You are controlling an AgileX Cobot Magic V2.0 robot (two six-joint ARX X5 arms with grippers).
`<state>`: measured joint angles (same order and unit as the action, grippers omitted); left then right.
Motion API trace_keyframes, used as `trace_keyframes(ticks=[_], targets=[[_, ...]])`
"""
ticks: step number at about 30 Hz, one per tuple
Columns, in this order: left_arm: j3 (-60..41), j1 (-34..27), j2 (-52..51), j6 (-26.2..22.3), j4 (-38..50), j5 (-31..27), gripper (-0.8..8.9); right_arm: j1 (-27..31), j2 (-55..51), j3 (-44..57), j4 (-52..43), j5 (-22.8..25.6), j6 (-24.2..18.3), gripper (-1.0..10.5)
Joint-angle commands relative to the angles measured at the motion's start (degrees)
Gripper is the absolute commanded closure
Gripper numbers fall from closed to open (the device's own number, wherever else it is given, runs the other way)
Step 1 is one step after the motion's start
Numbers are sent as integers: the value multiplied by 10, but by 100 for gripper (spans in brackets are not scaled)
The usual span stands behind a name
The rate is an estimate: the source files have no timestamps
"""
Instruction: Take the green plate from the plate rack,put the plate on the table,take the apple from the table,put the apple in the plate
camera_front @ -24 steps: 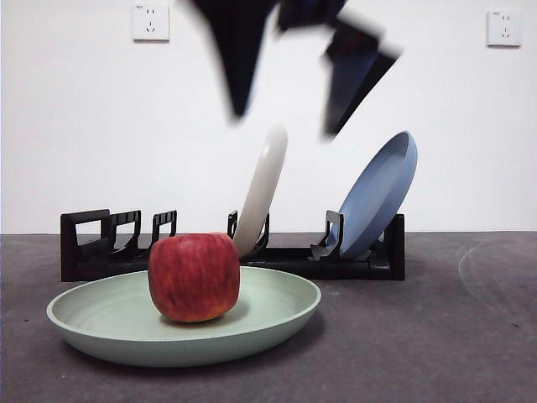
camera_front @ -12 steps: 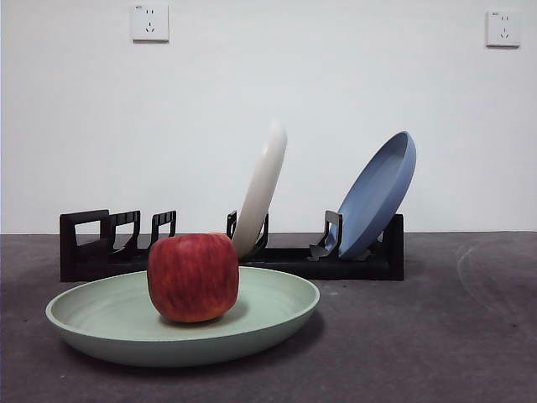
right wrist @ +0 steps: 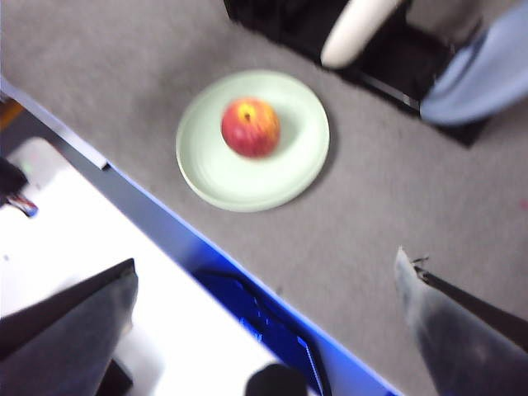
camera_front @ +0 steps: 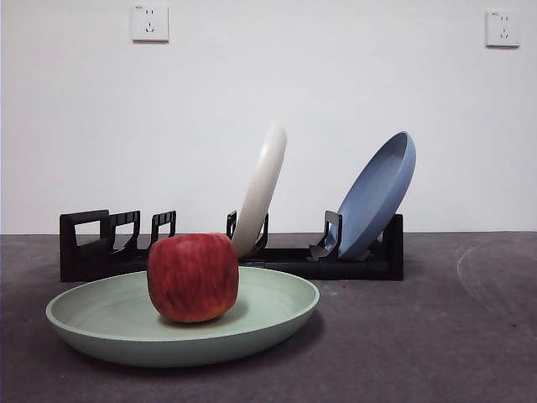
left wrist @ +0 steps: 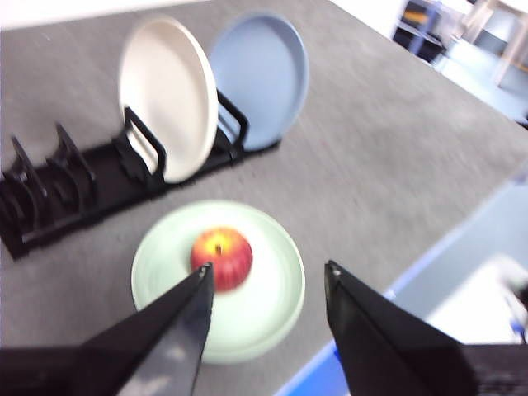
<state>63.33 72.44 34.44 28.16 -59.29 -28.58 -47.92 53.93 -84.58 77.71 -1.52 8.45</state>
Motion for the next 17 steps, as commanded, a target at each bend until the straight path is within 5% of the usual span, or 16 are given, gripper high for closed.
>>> trace_keyframes(ticks=[1,5,11,14,17], targets=[[-2,2,22,1,23,-17,585,-1,-31,61,14,4,20,416],[-2,2,56,1,33,-17,585,-1,-73,123,13,10,28,447],[-2,2,99,2,37,-16,608,-1,-86,142,13,16,29,735],[-2,2,116,2,37,-15,826,-1,-86,142,13,19,19,959],[-2,2,129,2,37,-14,821,-1,-86,142,13,24,19,956]])
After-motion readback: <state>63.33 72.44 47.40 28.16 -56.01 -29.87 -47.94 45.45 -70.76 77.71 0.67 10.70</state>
